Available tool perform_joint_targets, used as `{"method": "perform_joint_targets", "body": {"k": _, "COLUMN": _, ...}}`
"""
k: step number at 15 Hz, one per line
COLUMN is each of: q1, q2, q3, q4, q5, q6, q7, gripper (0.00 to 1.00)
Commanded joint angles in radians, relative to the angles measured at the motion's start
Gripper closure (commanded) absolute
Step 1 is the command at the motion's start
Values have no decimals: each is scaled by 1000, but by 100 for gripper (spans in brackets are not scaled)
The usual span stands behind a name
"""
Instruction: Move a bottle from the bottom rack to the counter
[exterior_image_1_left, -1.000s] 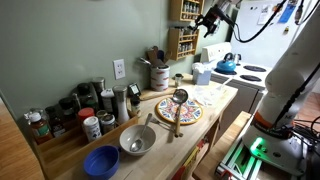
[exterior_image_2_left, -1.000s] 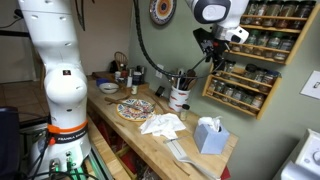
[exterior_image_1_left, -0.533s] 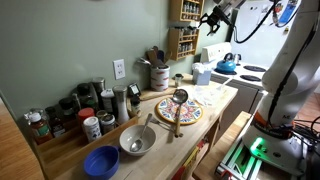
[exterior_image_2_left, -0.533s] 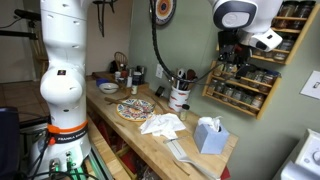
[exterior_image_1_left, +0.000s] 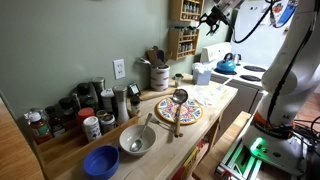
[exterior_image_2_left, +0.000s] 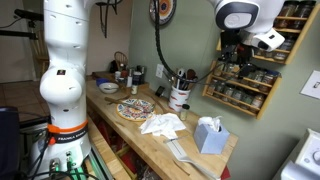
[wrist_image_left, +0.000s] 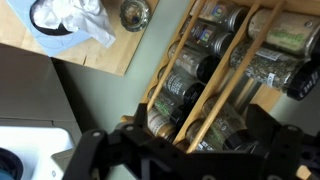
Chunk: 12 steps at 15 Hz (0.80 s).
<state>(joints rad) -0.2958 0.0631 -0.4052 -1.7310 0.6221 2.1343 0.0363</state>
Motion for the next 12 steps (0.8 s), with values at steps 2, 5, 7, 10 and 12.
{"method": "perform_joint_targets", "body": {"k": 2, "q1": -35, "q2": 75, "q3": 36, "q4": 61, "q5": 17, "q6": 40, "q7": 43, "gripper": 0}}
{"method": "perform_joint_targets", "body": {"k": 5, "q1": -41, "q2": 125, "q3": 58, "q4": 100, "q5": 29, "q6": 73, "q7": 87, "gripper": 0}}
{"method": "perform_joint_targets", "body": {"k": 7, "q1": -48, "q2": 164, "q3": 71, "q4": 141, "q5": 43, "q6": 92, "q7": 136, "gripper": 0}}
{"method": "perform_joint_targets", "body": {"k": 10, "q1": -59, "q2": 208, "q3": 85, "q4": 183, "q5": 36, "q6": 129, "q7": 171, "gripper": 0}}
{"method": "perform_joint_targets", "body": {"k": 12, "q1": -69, "q2": 234, "q3": 89, "q4": 203, "q5": 18, "q6": 137, "q7": 187, "gripper": 0}}
